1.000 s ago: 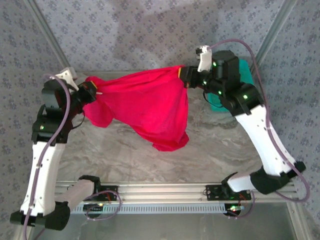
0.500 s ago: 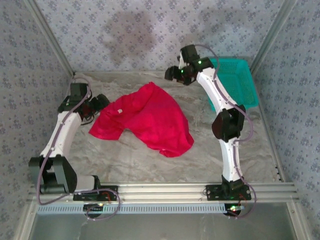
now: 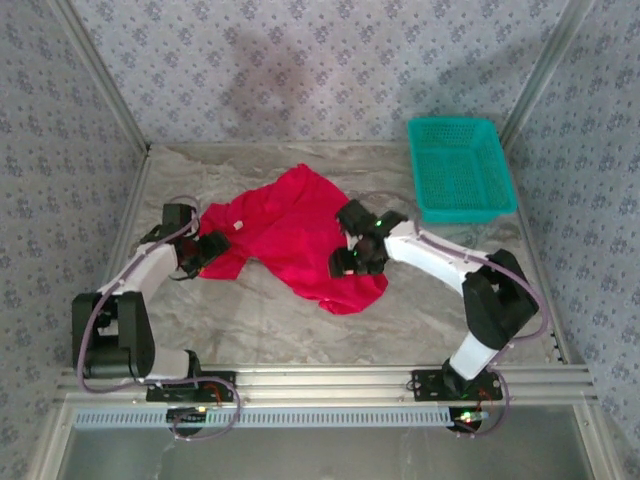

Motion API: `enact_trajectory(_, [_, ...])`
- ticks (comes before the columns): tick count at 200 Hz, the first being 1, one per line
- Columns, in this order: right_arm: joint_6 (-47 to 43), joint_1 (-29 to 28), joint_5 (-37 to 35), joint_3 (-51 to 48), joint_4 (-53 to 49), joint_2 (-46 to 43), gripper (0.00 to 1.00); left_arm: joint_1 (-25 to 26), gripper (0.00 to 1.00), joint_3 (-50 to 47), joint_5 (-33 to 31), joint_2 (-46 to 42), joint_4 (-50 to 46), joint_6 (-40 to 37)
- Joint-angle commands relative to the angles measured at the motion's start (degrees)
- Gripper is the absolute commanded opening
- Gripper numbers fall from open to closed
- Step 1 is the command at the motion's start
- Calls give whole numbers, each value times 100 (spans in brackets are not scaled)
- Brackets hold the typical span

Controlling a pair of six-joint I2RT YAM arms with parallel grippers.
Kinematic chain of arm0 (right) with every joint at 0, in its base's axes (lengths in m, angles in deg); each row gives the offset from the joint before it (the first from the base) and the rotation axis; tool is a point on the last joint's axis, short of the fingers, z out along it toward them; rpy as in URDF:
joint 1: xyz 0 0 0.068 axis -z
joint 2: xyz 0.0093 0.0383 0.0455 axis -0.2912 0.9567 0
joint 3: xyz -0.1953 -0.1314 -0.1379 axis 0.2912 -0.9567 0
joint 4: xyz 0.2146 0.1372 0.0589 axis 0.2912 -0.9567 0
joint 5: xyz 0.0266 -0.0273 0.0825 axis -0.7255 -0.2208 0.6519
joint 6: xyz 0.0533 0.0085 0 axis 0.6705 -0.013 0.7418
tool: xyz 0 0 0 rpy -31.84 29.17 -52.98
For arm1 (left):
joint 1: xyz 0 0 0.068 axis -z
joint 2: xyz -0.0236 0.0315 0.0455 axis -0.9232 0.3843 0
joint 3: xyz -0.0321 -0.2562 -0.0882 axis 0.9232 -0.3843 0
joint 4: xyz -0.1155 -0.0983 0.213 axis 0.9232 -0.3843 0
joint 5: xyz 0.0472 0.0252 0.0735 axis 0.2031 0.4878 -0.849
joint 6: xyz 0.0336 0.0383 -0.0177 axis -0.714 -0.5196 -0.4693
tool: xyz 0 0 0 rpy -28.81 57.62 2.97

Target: Fold the inside-out t-shirt

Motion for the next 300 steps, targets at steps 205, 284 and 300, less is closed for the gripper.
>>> enact_trajectory(205, [-140, 1623, -53, 1274, 538, 1359, 63, -133, 75, 250, -773, 255, -42, -67])
enact_trajectory(284, [418, 1726, 331, 1312, 1051, 1699, 63, -196, 76, 5, -1369, 392, -126, -105])
enact_trajectory(300, [520, 1759, 337, 1376, 1110, 1760, 63, -244, 76, -89, -1345, 555, 86, -60])
